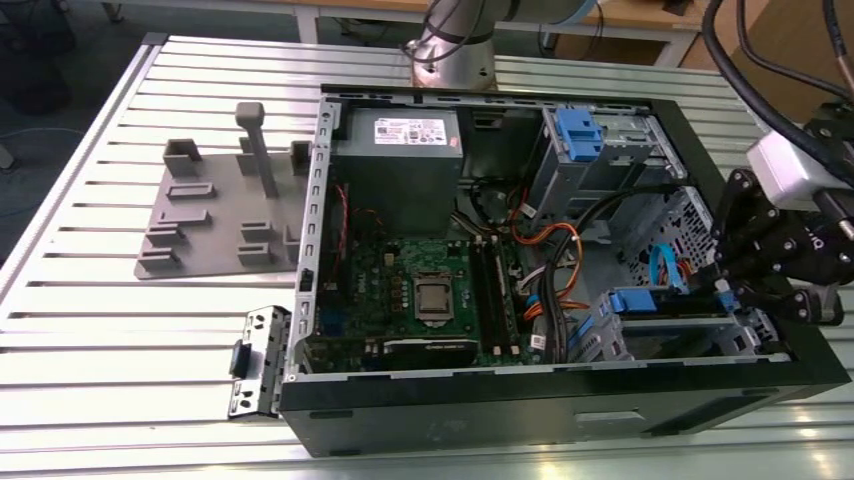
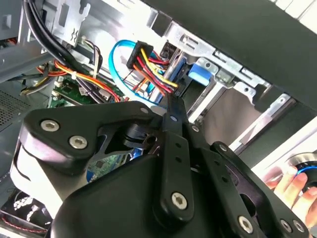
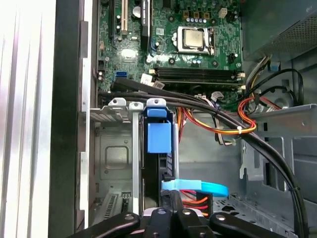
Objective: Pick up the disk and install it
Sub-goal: 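Insert the second disk wire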
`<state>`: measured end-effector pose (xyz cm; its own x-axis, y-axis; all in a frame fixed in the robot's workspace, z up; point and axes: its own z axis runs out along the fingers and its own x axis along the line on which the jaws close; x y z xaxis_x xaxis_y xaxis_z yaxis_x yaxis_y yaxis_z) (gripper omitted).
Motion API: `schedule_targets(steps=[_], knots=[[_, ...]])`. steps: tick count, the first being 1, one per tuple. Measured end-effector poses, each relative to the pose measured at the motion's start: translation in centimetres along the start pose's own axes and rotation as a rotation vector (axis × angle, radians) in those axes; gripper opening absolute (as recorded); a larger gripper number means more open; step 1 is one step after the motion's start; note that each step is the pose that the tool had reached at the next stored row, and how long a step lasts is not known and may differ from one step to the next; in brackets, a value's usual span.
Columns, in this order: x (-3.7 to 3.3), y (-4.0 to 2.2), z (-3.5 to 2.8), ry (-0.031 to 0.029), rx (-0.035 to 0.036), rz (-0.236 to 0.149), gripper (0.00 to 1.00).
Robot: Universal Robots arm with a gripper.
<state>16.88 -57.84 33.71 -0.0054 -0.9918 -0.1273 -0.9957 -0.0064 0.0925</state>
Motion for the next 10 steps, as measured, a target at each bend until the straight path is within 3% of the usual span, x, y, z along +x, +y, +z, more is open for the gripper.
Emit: schedule_targets(steps=[3,10], knots=[[-0.06,-0.03,-0.51,0.0001,0.0,0.0,0.1],[-0.33,0.07,-2.61,0.0001,0.0,0.0,0.1]])
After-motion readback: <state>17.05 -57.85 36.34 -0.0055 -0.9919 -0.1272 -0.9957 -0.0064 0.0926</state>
